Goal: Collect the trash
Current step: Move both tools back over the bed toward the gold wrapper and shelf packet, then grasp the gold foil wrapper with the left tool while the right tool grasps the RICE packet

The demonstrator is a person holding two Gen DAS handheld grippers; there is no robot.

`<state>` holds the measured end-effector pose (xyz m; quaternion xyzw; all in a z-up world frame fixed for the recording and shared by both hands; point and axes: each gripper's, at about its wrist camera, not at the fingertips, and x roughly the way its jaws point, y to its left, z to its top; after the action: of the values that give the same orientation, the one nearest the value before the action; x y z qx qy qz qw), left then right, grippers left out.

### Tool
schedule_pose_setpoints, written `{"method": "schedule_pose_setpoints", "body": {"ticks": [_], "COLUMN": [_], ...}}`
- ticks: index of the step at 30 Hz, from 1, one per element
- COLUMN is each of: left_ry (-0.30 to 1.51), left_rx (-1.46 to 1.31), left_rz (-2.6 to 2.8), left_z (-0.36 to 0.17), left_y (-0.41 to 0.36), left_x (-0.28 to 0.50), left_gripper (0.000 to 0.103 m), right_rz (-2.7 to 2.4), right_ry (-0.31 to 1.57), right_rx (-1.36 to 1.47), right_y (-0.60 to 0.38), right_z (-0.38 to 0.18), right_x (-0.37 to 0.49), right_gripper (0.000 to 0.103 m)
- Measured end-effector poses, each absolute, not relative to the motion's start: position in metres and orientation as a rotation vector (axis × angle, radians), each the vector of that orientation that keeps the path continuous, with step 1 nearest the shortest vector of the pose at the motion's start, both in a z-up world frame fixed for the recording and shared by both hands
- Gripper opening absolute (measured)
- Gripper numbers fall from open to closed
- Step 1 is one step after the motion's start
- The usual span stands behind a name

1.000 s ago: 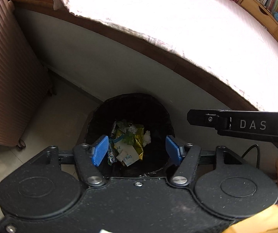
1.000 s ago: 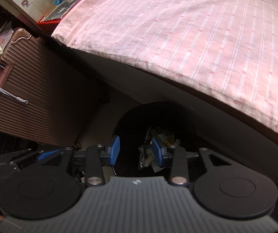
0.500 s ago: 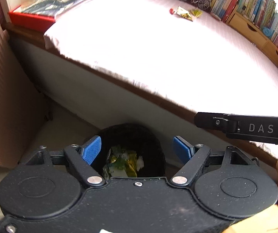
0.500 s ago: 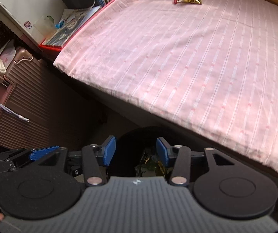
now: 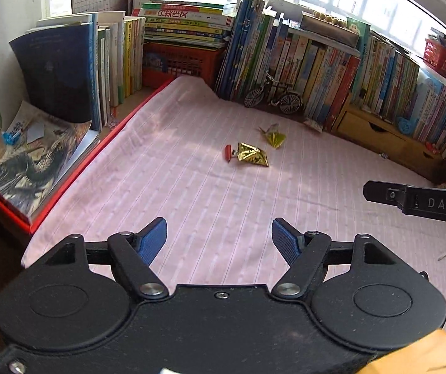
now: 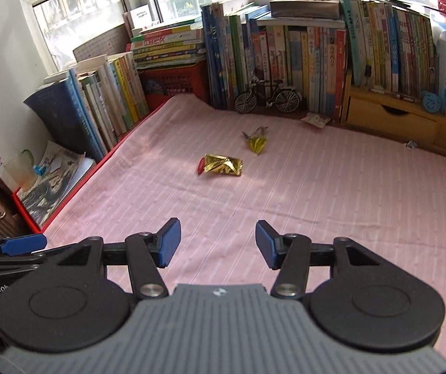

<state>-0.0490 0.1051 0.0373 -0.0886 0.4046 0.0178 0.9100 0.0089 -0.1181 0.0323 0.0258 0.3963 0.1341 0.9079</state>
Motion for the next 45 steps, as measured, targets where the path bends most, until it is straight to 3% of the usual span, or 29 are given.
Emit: {"method": "schedule_pose_setpoints", "body": {"ticks": [5, 10, 14, 24, 36, 45], "left_ry": [0.783, 0.796, 0.838, 0.883, 0.874, 0.915], "left_rx": [-0.25, -0.292, -0.257, -0.209, -0.159, -0.144], "left_rz": [0.015, 0.024, 0.028, 0.097, 0.168, 0.091], "left_z": [0.038, 0.004, -0.032, -0.107, -0.146, -0.149], "left_y": [0.1, 0.087, 0.068, 0.033, 0.03, 0.017], "left_x": [0.026, 0.082, 0.122, 0.203, 0.231, 0.237], "left_gripper": [0.07, 0.068, 0.059, 0.058, 0.06, 0.07], "right_rz": [0.179, 0.112, 0.088, 0.066, 0.024, -0.083], "right_ry": [0.771, 0.76, 0.771, 0.827, 0.889, 0.897], "right_rx": [0.073, 0.099, 0.091, 0.1, 0.113, 0.08], "right_y": [-0.155, -0.183, -0.197, -0.21, -0.191, -0.186], "right_z": [0.046, 0.038, 0.018, -0.061, -0.126, -0.153], "right_x": [0.08, 0.154, 0.209, 0.308, 0.38, 0.399], "right_gripper": [0.069, 0.069, 0.069, 0.069, 0.074, 0.074]}}
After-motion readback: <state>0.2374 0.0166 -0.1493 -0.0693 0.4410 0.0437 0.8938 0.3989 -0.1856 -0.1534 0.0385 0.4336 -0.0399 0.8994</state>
